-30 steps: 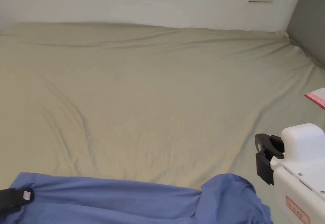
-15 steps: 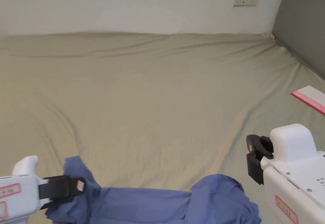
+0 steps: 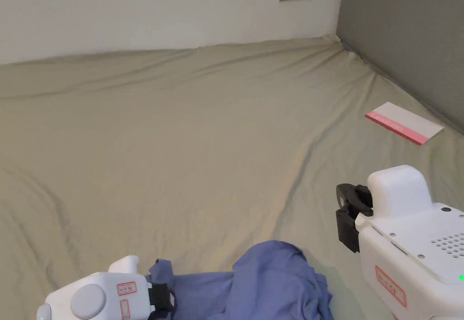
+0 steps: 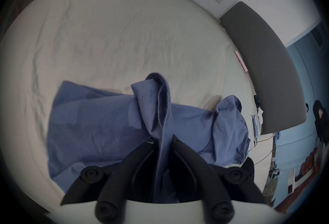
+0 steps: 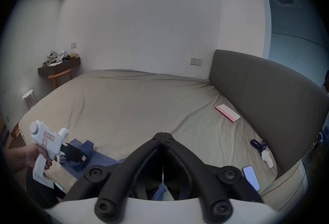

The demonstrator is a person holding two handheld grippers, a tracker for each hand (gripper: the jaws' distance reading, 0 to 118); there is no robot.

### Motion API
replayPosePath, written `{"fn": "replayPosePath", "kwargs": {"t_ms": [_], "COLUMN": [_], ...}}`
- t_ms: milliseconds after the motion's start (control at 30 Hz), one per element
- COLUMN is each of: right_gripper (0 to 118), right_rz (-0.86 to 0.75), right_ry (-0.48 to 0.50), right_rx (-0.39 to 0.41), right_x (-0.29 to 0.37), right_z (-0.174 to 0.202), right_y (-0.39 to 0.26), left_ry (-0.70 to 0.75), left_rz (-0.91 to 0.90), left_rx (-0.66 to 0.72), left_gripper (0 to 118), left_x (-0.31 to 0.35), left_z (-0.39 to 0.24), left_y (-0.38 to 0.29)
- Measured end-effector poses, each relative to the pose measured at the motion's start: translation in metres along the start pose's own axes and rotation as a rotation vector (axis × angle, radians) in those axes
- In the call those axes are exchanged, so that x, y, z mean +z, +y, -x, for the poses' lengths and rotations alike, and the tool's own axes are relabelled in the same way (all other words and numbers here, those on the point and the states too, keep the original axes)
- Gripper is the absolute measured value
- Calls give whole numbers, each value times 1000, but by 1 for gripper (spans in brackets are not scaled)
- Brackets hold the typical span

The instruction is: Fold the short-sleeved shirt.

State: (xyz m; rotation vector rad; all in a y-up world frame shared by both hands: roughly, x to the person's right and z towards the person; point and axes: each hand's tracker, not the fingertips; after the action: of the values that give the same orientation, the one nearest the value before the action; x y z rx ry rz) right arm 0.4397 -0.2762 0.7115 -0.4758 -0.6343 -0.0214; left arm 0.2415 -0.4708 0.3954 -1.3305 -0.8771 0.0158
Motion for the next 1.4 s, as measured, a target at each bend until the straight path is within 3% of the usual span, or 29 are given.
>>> {"fn": "replayPosePath", "kwargs": {"t_ms": [33, 67, 100, 133, 167, 267, 367, 433, 533, 600, 867, 967, 1267, 1400], "right_gripper": [2, 2, 2, 2, 2, 2, 2, 2, 2, 2, 2, 2, 2, 2], "right_rz": [2, 4, 6, 7, 7, 4, -3, -7, -10, -10, 1, 4, 16, 21], "right_ry": [-2, -4, -7, -8, -9, -15, -17, -15, -5, 2, 9, 6, 3, 5], "right_rx": [-3, -5, -7, -9, -10, -11, -13, -13, -7, 0, 20, 25, 19, 27], "right_x": [0, 0, 0, 0, 1, 2, 3, 3, 4, 6, 10, 12, 11, 11], "right_z": [-2, -3, -4, -5, -6, -8, -7, -5, 1, 5, 10, 9, 6, 7], "right_y": [-1, -2, -2, -2, -2, 0, 1, 3, 4, 4, 2, 2, -2, -3], "left_ry": [-31, -79, -142, -211, -277, -377, -332, -214, 1, 96, 202, 261, 124, -59], "left_rz": [12, 22, 36, 52, 59, -8, -145, -232, -344, -316, -163, -222, -226, -163], "left_rx": [27, 50, 68, 81, 90, 69, 7, -48, -218, -311, -449, -466, -454, -458], "left_gripper": [25, 48, 84, 103, 108, 98, 51, 2, 0, 0, 0, 0, 0, 0], "left_x": [-5, -5, -7, -6, -2, 27, 64, 79, 83, 70, -8, -18, -33, -39], "left_z": [-1, -6, -8, -8, -10, -15, -12, -6, -4, 0, -13, -29, -75, -97], "left_y": [-2, -4, -4, -4, -4, 0, 6, 4, -7, -16, -67, -81, -90, -100]}}
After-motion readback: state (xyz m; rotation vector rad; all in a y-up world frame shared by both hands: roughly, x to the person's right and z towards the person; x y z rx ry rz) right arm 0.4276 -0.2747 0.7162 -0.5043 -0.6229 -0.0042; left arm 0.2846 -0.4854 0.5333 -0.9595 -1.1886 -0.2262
